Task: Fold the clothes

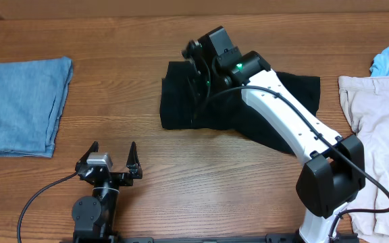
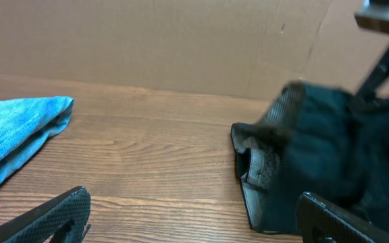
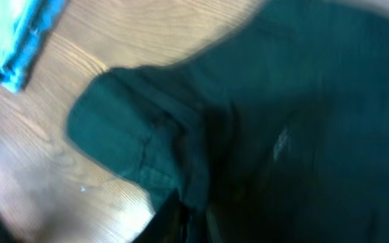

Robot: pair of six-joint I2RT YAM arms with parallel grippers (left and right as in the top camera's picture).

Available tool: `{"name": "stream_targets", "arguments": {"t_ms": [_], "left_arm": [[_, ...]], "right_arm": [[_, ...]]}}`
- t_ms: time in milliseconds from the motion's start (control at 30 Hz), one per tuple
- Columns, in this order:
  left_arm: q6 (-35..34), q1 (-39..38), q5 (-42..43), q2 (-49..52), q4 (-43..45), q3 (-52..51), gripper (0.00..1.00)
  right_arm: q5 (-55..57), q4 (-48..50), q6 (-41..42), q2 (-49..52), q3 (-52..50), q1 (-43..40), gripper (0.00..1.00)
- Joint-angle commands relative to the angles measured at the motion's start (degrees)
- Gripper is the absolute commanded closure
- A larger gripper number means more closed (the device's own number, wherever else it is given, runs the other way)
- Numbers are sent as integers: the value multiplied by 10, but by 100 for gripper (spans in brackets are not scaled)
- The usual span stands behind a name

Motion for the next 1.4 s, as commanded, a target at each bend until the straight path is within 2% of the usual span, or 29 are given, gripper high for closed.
{"name": "stream_targets", "arguments": {"t_ms": [0, 33, 233, 333, 467, 533, 633, 733, 833, 933, 1100, 1233, 1367], "left_arm": [[11, 1, -3, -5, -1, -2, 0], [11, 1, -3, -5, -1, -2, 0], [11, 1, -3, -5, -1, -2, 0], [11, 1, -3, -5, -1, -2, 0], [11, 1, -3, -5, -1, -2, 0], [11, 1, -3, -5, -1, -2, 0], [11, 1, -3, -5, -1, -2, 0], [11, 1, -3, -5, -1, -2, 0], [11, 1, -3, -5, -1, -2, 0], [11, 1, -3, -5, -1, -2, 0], [11, 1, -3, -5, -1, -2, 0], [11, 1, -3, -5, -1, -2, 0], [11, 1, -3, -5, -1, -2, 0]], "right_arm": [[-21, -37, -8, -9, 6, -7, 72], [-37, -45, -8, -13, 7, -9, 64], [-51, -82, -32, -85, 14, -75, 40], [-49, -108, -34, -136, 14, -160, 38], [-27, -144, -36, -149, 13, -272, 38], [-12, -154, -36, -140, 13, -321, 44], [-7, -148, -51, -131, -5, -360, 68], [37, -131, -53, -123, -46, -364, 84], [37, -118, -52, -107, -95, -363, 95], [37, -81, -50, -88, -163, -363, 96], [49, 46, -47, -87, -313, -363, 96], [199, 58, 39, -87, -365, -363, 96], [254, 59, 77, -87, -398, -363, 96]]}}
